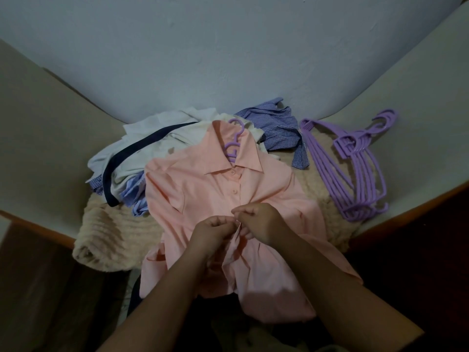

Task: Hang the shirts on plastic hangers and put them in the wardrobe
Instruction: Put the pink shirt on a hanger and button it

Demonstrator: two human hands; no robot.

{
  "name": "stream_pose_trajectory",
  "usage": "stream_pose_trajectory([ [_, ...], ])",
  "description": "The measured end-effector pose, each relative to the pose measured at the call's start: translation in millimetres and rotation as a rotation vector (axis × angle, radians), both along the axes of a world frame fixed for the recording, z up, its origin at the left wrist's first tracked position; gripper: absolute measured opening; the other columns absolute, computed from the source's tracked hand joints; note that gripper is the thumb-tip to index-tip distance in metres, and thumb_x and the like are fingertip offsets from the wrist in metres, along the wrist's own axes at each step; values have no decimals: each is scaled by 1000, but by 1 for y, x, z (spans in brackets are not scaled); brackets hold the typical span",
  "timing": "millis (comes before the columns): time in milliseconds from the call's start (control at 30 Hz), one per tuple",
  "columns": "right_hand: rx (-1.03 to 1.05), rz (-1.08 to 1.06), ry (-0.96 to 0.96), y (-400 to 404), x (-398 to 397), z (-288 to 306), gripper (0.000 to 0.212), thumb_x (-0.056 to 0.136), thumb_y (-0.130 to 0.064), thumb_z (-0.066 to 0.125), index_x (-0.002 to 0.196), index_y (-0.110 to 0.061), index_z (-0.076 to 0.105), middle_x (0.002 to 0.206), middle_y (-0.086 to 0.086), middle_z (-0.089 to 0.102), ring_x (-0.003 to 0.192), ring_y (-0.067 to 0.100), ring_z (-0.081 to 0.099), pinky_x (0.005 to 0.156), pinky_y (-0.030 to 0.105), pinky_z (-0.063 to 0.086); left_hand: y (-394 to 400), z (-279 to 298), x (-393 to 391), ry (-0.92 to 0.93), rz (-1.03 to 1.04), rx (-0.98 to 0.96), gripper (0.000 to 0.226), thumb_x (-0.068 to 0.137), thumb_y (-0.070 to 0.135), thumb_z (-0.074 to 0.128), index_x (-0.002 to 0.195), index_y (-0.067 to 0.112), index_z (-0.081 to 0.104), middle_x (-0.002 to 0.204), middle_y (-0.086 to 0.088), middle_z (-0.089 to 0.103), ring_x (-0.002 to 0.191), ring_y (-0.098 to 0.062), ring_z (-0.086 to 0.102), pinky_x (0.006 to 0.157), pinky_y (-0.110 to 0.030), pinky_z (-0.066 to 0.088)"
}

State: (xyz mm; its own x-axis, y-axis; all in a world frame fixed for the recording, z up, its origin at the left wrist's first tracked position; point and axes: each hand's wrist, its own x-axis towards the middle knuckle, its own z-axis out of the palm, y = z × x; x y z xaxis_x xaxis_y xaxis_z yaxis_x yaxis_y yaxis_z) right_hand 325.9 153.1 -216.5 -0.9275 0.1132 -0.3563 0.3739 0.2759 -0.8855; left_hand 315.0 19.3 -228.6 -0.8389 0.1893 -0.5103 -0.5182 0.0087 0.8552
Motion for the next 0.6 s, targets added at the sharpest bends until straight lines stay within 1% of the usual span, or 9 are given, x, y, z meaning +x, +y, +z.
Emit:
stream_pose_trajectory([
  [67,21,-14,1,1,0,-2,18,93,-14,55,100,-7,70,60,-3,63,56,11,61,62,25,53,-1,-1,-1,14,-11,-3,4,84,0,67,81,2,69,73,-20,69,69,-28,61,71,-38,52],
  [100,30,-20,3,2,-1,-2,18,93,-12,56,100,-5,70,59,-5,62,56,9,60,63,24,53,-1,-1,-2,22,-25,-11,5,82,0,69,78,3,69,73,-21,68,71,-30,60,74,-42,50],
  [133,38,-23,3,2,-2,-3,18,92,-11,56,102,-4,70,61,-6,61,58,8,60,64,24,53,-2,0,-3,32,-42,-27,5,81,1,71,77,4,69,71,-20,67,69,-29,58,72,-42,49],
  [167,33,-27,2,2,-3,-4,20,93,-9,55,105,-3,69,64,-6,60,61,9,60,65,23,53,-2,0,-4,43,-64,-53,6,80,2,72,76,4,69,67,-17,65,64,-26,56,66,-38,48],
  [233,-23,-38,-15,3,-3,-5,21,94,-5,52,110,-3,66,71,-3,59,62,10,58,59,19,52,-2,2,-5,54,-103,-87,7,80,4,73,76,4,67,59,-9,61,51,-18,49,53,-26,41],
  [300,-81,-55,-3,3,-2,-5,21,94,-2,51,110,-3,64,73,-1,59,61,12,58,56,18,52,-3,5,-8,45,-128,-82,7,81,7,73,80,3,67,60,-8,60,47,-13,46,47,-22,38],
  [400,-121,-87,73,5,-3,-7,18,93,-1,51,104,-5,65,70,-3,59,60,11,56,58,21,53,-4,9,-16,-41,-161,9,6,88,10,65,85,5,67,63,-5,62,50,-10,53,47,-20,44],
  [500,-58,-68,143,7,-10,-11,16,92,-3,54,101,-7,67,66,-8,60,58,8,55,56,20,50,-3,9,-22,-142,-177,123,11,93,14,57,85,14,65,64,4,65,58,-4,60,54,-20,49],
  [600,-26,-82,118,9,-22,-18,18,93,-2,52,106,-1,65,66,-6,58,55,7,51,51,15,45,1,8,-32,-136,-127,131,8,94,14,57,92,10,63,78,-6,66,69,-12,63,63,-29,58],
])
